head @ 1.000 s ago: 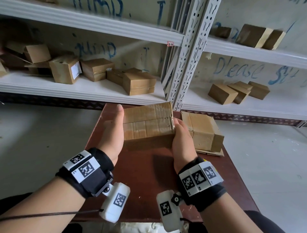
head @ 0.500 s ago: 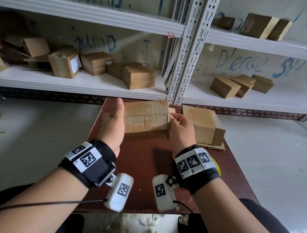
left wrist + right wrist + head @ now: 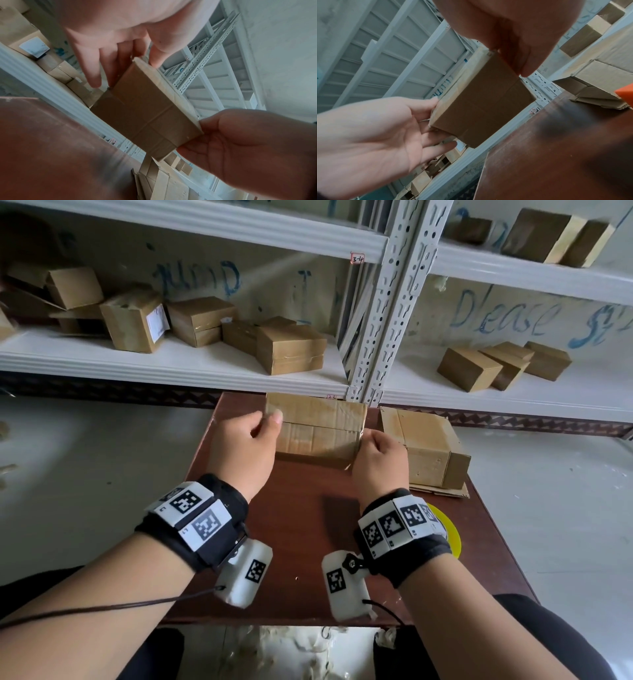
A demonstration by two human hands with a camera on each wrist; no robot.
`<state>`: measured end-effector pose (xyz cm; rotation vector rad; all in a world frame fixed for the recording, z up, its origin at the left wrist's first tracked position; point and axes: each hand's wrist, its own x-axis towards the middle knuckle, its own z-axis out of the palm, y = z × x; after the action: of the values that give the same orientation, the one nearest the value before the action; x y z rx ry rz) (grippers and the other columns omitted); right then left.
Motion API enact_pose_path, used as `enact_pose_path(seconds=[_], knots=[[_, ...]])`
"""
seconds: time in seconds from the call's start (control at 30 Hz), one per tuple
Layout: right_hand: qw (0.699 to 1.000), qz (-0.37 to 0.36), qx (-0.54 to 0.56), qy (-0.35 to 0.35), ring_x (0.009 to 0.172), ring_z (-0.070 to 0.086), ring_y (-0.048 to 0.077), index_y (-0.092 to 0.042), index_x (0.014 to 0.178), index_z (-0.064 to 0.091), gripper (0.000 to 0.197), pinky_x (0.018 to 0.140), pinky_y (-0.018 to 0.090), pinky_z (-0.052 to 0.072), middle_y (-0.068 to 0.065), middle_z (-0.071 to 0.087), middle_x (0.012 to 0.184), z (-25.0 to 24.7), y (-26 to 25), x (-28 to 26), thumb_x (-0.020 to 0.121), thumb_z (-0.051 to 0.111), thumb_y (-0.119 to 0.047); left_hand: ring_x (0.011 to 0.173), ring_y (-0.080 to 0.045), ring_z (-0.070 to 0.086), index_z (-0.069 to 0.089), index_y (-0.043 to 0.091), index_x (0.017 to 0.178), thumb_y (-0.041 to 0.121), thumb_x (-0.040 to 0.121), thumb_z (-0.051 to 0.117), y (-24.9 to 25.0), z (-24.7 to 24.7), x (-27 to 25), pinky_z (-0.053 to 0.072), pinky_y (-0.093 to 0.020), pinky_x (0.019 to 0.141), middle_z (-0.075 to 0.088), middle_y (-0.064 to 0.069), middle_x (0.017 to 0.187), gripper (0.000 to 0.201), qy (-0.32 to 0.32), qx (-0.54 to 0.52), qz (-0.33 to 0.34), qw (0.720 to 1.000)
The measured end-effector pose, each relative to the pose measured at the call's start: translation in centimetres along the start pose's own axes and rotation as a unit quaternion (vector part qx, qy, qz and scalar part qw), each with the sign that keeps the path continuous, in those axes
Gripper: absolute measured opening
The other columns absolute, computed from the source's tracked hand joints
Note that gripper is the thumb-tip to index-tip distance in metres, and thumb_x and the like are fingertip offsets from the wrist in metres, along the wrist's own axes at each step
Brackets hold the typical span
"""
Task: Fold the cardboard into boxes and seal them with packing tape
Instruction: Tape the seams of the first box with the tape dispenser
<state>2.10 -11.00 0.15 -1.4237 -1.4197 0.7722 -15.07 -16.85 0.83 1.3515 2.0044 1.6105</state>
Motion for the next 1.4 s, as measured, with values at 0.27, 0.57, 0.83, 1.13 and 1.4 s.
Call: enact_pose_path(seconds=[0.27, 0.57, 0.83, 1.13, 1.4], knots=[[1.0, -0.001, -0.018, -0.024, 0.087, 0.06, 0.019, -0.015, 0.098, 0.056, 0.057, 0.082, 0.035, 0.049, 0.001, 0.064, 0.095, 0.2, -0.5, -0.8, 0.087, 0.065, -0.071, 0.046, -0.019, 0.027, 0.03, 0.012, 0.054, 0.037, 0.103, 0.059, 0.4, -0.7, -0.2, 0.022, -0.035, 0.049, 0.025, 0.002, 0.046, 0.062, -0.045, 0.076, 0.119, 0.989], [0.993, -0.082, -0.09, 0.011, 0.059, 0.045, 0.007, -0.017, 0.075, 0.05, 0.046, 0.056, 0.03, 0.03, -0.007, 0.052, 0.067, -1.7, -2.4, 0.2, 0.099, 0.06, -0.055, 0.041, -0.019, 0.033, 0.027, 0.016, 0.055, 0.039, 0.105, 0.052, 0.8, -0.4, -1.0, 0.02, -0.033, 0.046, 0.026, 0.003, 0.043, 0.062, -0.009, 0.137, 0.134, 0.981], [0.992, -0.118, -0.04, 0.002, 0.047, 0.031, 0.013, -0.006, 0.062, 0.048, 0.062, 0.05, 0.031, 0.024, -0.004, 0.037, 0.047, -0.3, -1.8, -1.0, 0.106, 0.051, -0.05, 0.102, -0.024, 0.06, 0.06, 0.022, 0.101, 0.078, 0.088, 0.049, 0.3, -0.7, 0.1, 0.052, -0.039, 0.086, 0.063, -0.002, 0.106, 0.058, -0.017, 0.082, 0.045, 0.995], [0.993, -0.105, 0.001, -0.052, 0.085, 0.067, -0.004, -0.026, 0.109, 0.067, 0.035, 0.076, 0.02, 0.052, -0.016, 0.072, 0.093, 1.0, -2.1, -2.4, 0.094, 0.067, -0.057, 0.098, -0.012, 0.065, 0.064, 0.025, 0.11, 0.068, 0.092, 0.058, 0.8, -0.6, 0.1, 0.053, -0.036, 0.089, 0.07, 0.012, 0.104, 0.047, -0.028, -0.011, -0.021, 0.999], [0.996, -0.062, 0.009, -0.064, 0.088, 0.062, -0.01, -0.026, 0.118, 0.058, 0.06, 0.07, 0.007, 0.046, -0.018, 0.068, 0.1, 1.6, -2.2, -3.4, 0.077, 0.08, -0.065, 0.105, -0.009, 0.061, 0.063, 0.016, 0.122, 0.043, 0.102, 0.057, 1.1, -0.3, 0.2, 0.041, -0.018, 0.085, 0.069, 0.006, 0.113, 0.034, -0.028, -0.039, -0.007, 0.999]])
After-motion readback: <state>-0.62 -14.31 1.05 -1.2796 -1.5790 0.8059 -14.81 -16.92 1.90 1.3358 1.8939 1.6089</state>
